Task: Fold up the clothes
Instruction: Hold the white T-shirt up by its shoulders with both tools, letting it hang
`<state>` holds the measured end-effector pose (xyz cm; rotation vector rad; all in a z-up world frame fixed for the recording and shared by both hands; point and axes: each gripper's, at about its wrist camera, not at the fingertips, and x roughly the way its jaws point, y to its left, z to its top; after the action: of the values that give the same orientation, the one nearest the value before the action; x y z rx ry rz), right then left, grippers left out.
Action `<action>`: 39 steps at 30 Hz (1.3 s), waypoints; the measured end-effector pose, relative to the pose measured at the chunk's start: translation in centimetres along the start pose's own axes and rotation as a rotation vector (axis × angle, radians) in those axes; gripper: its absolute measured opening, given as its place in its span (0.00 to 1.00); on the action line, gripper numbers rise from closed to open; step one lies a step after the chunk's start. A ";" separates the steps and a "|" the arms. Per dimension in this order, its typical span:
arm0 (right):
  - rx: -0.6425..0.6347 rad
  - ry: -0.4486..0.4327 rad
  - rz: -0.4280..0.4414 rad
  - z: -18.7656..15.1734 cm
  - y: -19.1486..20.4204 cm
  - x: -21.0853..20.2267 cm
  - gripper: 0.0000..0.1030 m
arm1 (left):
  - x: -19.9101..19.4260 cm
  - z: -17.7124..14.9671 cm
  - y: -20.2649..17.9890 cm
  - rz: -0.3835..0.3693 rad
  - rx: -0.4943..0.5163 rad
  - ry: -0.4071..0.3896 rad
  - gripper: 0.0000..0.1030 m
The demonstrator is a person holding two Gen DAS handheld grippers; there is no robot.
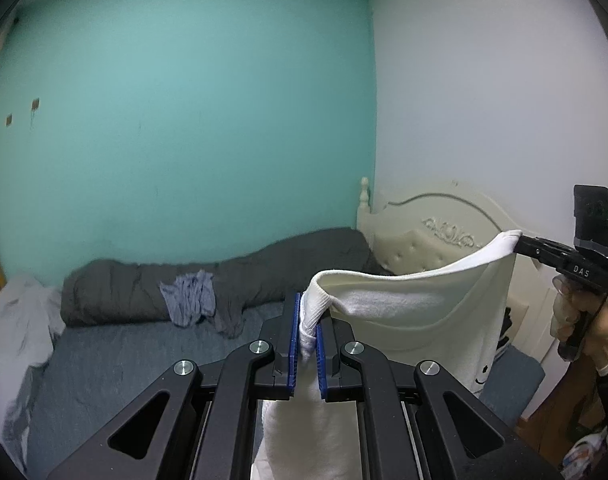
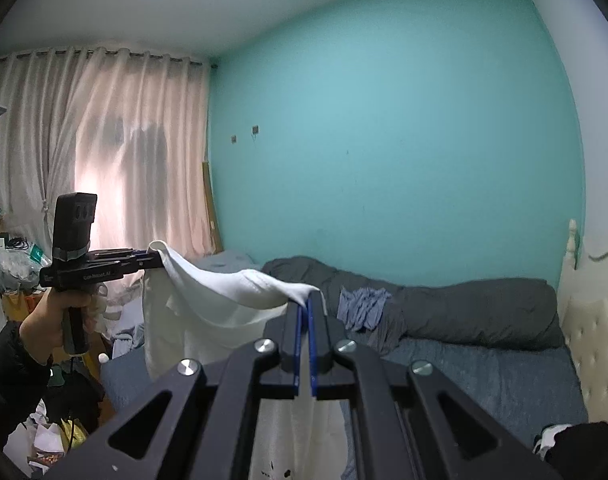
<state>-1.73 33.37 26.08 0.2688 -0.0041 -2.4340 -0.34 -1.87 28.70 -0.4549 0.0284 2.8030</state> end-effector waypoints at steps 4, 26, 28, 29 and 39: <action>0.022 0.055 -0.017 -2.1 -1.7 2.6 0.02 | 3.4 -1.8 1.0 0.008 -0.014 0.053 0.07; 0.220 0.288 -0.049 -16.8 -15.9 23.5 0.02 | 27.7 -15.3 10.3 0.017 -0.126 0.309 0.07; 0.230 0.300 -0.053 -17.7 -17.1 25.3 0.02 | 29.8 -16.1 11.3 0.012 -0.139 0.320 0.07; 0.235 0.305 -0.054 -18.1 -17.8 26.2 0.02 | 30.8 -16.4 11.7 0.010 -0.145 0.326 0.07; 0.281 0.342 -0.062 -21.1 -24.4 34.4 0.02 | 40.0 -17.9 15.4 -0.002 -0.194 0.363 0.07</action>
<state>-38.91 31.72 -2.99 0.8190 -0.1892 -2.4152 -35.60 -6.19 -1.23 -1.0024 -0.1660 2.6938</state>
